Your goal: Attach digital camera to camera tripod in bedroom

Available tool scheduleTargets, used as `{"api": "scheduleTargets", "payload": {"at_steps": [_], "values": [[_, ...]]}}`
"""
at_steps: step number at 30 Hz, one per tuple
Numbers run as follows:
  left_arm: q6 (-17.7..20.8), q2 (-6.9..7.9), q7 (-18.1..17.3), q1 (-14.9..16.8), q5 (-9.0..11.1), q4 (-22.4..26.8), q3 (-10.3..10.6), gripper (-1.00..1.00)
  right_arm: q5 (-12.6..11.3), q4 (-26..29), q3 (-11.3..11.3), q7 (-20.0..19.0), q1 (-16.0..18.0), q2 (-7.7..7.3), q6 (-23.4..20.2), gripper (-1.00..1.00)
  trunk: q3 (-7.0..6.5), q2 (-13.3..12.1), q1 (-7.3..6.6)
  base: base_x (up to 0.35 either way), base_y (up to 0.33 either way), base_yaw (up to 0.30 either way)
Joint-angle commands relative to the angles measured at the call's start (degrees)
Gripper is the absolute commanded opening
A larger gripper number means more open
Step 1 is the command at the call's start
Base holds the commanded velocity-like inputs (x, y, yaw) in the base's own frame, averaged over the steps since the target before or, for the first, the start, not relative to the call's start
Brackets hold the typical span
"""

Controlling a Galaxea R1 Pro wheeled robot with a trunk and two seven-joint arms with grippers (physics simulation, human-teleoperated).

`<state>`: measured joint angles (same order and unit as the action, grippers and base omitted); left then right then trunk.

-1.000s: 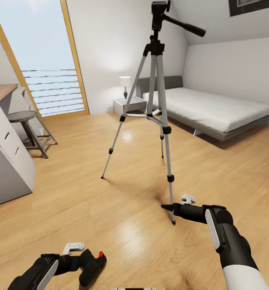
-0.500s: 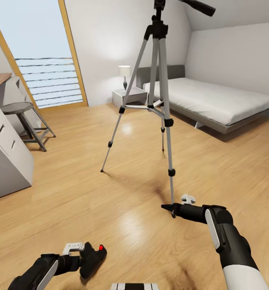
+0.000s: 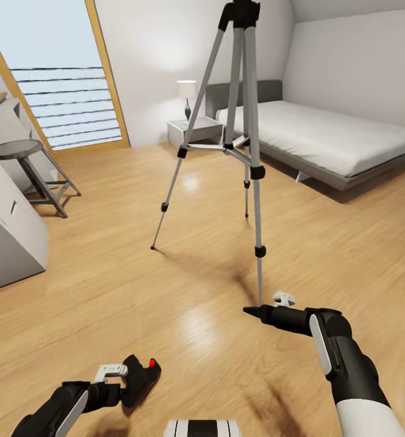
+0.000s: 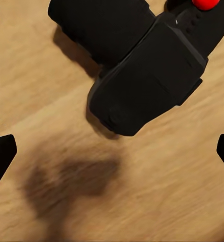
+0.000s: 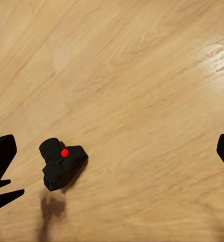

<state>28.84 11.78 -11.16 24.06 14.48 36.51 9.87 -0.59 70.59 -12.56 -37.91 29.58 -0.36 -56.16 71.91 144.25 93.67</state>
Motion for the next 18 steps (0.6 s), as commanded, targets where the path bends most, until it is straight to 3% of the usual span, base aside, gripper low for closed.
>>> {"api": "scheduleTargets", "payload": {"at_steps": [1,14,18], "values": [[0.3,0.07,0.1,0.0,0.4,0.1,0.2,1.00,0.0,0.1,-0.1,-0.1,0.0,0.01,-0.4,1.00,0.27,0.0,0.01,0.000,0.000,0.000],[0.3,0.04,0.2,0.0,0.1,0.5,0.3,1.00,0.3,0.5,-0.4,0.1,0.0,0.01,-0.3,1.00,3.15,0.2,0.35,0.000,0.000,0.000],[0.3,0.00,0.2,0.0,-0.3,0.6,0.3,1.00,0.8,0.5,-0.4,0.2,0.0,0.01,-0.3,1.00,3.15,0.2,0.35,0.000,0.000,0.000]]}}
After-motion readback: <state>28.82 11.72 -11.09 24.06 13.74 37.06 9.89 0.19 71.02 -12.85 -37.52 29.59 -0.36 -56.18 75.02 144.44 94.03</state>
